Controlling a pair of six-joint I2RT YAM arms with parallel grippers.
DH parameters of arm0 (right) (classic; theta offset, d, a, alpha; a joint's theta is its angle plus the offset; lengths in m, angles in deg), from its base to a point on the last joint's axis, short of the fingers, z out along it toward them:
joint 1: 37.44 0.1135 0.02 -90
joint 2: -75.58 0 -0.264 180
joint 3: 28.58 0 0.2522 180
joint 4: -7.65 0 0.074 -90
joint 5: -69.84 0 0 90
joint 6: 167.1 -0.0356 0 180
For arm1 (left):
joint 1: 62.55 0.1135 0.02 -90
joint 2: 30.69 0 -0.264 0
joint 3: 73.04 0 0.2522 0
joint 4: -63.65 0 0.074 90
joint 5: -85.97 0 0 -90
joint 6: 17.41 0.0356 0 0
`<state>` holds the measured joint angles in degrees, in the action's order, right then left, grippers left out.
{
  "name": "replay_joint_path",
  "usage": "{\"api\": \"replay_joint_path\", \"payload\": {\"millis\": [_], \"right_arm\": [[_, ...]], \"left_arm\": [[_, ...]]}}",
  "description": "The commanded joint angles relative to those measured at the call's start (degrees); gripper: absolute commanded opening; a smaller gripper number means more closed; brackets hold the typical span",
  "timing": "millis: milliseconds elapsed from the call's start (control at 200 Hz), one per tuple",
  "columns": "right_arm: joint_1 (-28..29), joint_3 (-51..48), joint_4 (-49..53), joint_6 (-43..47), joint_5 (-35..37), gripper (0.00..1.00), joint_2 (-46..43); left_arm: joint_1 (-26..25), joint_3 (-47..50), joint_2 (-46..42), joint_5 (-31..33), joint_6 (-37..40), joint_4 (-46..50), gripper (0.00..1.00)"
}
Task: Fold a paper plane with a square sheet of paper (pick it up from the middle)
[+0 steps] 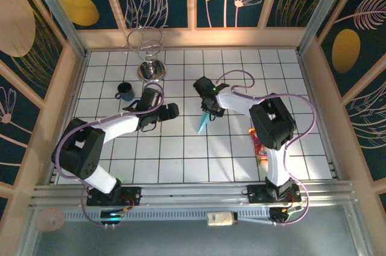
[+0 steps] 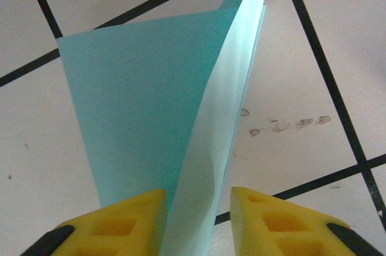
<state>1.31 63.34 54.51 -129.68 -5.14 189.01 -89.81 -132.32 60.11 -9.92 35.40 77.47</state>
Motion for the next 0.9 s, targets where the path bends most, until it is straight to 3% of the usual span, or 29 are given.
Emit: {"api": "replay_joint_path", "payload": {"millis": [0,300,460,571,681,891], "right_arm": [[0.46,1.64,1.81,-1.38,2.61,0.25,-1.44],[0.59,1.84,-0.02,3.65,4.23,0.00,-4.08],[0.79,2.43,-6.57,13.73,1.37,0.00,-7.22],[0.81,2.52,-13.39,21.30,-6.23,0.00,-8.81],[0.72,0.55,-22.62,25.94,-18.32,0.00,-10.01],[-1.38,-8.23,-42.59,21.72,-38.48,0.00,-8.71]], "left_arm": [[0.37,0.34,0.25,0.52,-0.66,-0.93,0.86],[1.88,1.24,-1.01,0.80,-1.57,-1.55,0.86],[5.22,3.48,-3.01,-0.85,-2.84,-2.76,0.86],[7.73,5.59,-4.91,-2.07,-4.45,-4.27,0.86],[9.83,8.04,-7.34,-2.88,-6.88,-6.37,0.86],[11.24,11.58,-11.85,-1.68,-10.08,-8.13,0.86]]}}
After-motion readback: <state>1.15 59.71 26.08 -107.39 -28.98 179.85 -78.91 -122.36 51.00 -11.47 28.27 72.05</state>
